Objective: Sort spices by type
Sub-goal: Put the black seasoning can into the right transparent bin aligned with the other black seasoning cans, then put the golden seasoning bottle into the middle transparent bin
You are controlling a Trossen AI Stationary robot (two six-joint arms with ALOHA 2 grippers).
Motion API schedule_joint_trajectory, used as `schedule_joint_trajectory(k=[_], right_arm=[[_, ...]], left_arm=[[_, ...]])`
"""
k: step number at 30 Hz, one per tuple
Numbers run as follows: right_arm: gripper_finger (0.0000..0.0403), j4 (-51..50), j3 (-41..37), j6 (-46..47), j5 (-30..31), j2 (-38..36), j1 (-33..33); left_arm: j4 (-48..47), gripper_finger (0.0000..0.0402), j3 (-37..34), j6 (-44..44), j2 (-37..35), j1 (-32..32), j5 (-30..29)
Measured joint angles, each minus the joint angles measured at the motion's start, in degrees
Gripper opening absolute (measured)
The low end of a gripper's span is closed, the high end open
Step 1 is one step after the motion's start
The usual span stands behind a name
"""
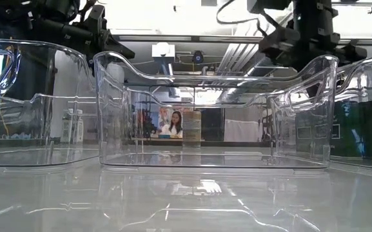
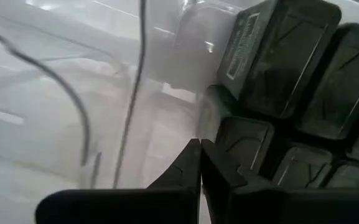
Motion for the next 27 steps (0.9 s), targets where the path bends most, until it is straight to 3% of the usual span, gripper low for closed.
schedule_joint_trajectory(k=[10,18,21,24,27], right_arm=[[0.0001,4.8,-4.6,-3.3,-3.0,0.7,-1.6],[0.0001,6.1,-4.5,-1.7,-2.7,0.6,-1.7],[0.0,6.6,-2.1,-2.0,-2.5,-0.5,-1.8],[0.0,4.4,1.9,-3.1,2.0,-2.2,-2.3],[0.0,3.9,4.8,-4.7,7.6,-3.9,-4.5]], left_arm=[[0.0,0.0,0.0,0.0,0.0,0.0,0.0],[-0.2,0.0,0.1,0.0,0.0,0.0,0.0],[-2.6,0.0,3.4,1.8,0.0,0.3,0.1],[-14.8,0.0,10.8,6.0,0.6,2.3,-1.9],[-36.4,0.0,21.0,9.2,5.6,7.7,-8.1]])
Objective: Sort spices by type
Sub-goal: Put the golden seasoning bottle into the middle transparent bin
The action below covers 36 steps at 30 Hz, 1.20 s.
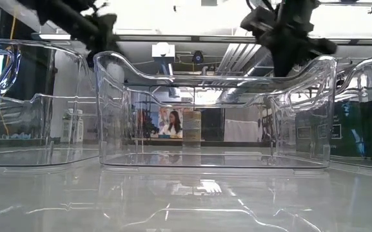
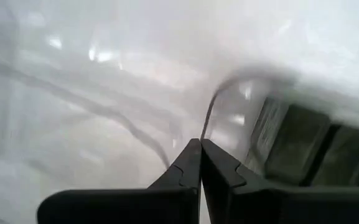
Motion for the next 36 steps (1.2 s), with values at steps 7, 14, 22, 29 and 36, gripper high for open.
schedule_joint_trajectory(k=[7,14,22,29,36], right_arm=[[0.0,3.0,1.0,-14.8,-0.1,-0.8,-10.5],[0.0,9.4,1.0,-28.0,-2.0,-1.0,-14.2],[0.0,19.6,1.0,-41.8,-7.8,-1.0,-17.5],[0.0048,45.3,1.6,-49.8,-11.9,4.6,-27.9],[0.0211,43.4,18.3,-60.3,-11.0,23.6,-32.2]], left_arm=[[-32.7,0.0,17.7,3.2,17.6,13.7,-0.5],[-26.6,0.0,12.7,4.8,12.0,6.1,14.1],[-11.6,0.0,4.1,-2.2,-1.5,-8.4,15.7],[-10.9,0.0,3.3,-10.8,-4.8,-11.7,4.2],[-10.9,0.0,3.3,-15.9,-4.8,-11.7,4.1]])
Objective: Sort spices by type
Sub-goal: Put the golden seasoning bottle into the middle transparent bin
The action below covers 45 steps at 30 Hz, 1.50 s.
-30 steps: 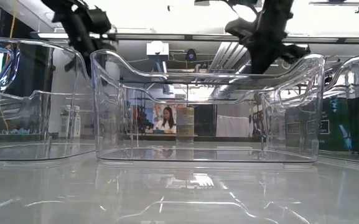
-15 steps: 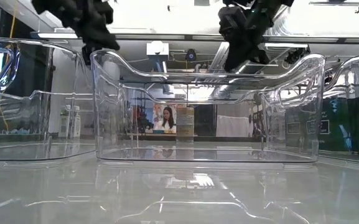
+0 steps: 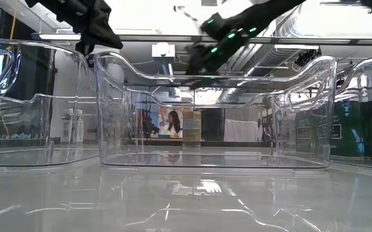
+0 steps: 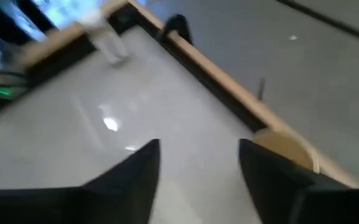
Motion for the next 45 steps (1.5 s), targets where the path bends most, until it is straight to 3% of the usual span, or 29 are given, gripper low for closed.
schedule_joint_trajectory(k=[6,10,14,20,24,38,45], right_arm=[[0.0306,-18.6,23.6,-4.0,14.8,16.1,-1.2],[0.0324,-30.5,36.1,-3.6,15.5,22.6,-1.8],[0.0326,-37.1,42.6,1.4,12.7,26.5,-2.1],[0.0326,-40.1,43.5,5.0,13.8,28.1,-2.4],[0.0326,-39.9,42.0,6.2,10.2,28.3,-2.2],[0.0327,-45.9,41.8,6.0,7.1,29.7,-1.5],[0.0327,-40.4,41.8,6.5,6.6,30.7,-1.2]], left_arm=[[0.0,0.0,0.0,-1.9,0.0,0.0,0.1],[0.0,0.0,0.0,-2.4,0.0,0.0,0.1],[0.0,0.0,0.0,-2.4,0.0,0.0,0.2],[0.0,0.0,0.0,-2.4,0.0,0.0,0.2],[0.0,0.0,0.0,-2.3,0.0,0.0,0.2],[-0.1,0.0,0.0,-1.0,0.0,0.0,0.2],[-0.1,0.0,0.0,-0.6,0.0,0.0,0.2]])
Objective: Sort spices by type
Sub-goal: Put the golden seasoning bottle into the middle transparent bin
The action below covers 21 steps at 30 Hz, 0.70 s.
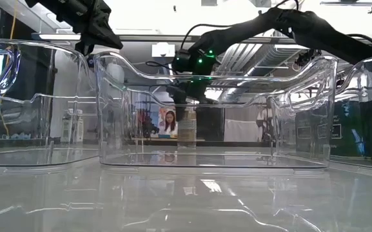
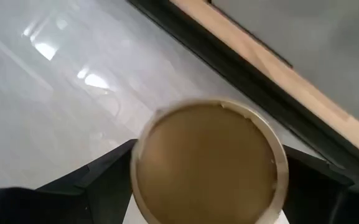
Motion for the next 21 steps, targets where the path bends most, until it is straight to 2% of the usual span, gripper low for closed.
schedule_joint_trajectory(k=[7,12,15,21], right_arm=[[0.0317,-0.2,0.0,0.0,0.0,0.0,0.1],[0.0273,0.4,0.0,-0.2,0.0,0.0,0.2],[0.027,0.2,0.0,-2.2,-1.3,-0.4,0.9],[0.027,-3.5,-0.1,-9.8,-2.2,-7.5,3.9]], left_arm=[[-0.2,0.0,0.0,0.2,0.0,0.0,0.0],[-0.2,0.0,0.0,0.3,0.0,0.0,0.0],[-0.1,0.0,0.0,0.3,0.0,0.0,0.0],[-0.1,0.0,0.0,0.2,-0.3,0.0,1.2]])
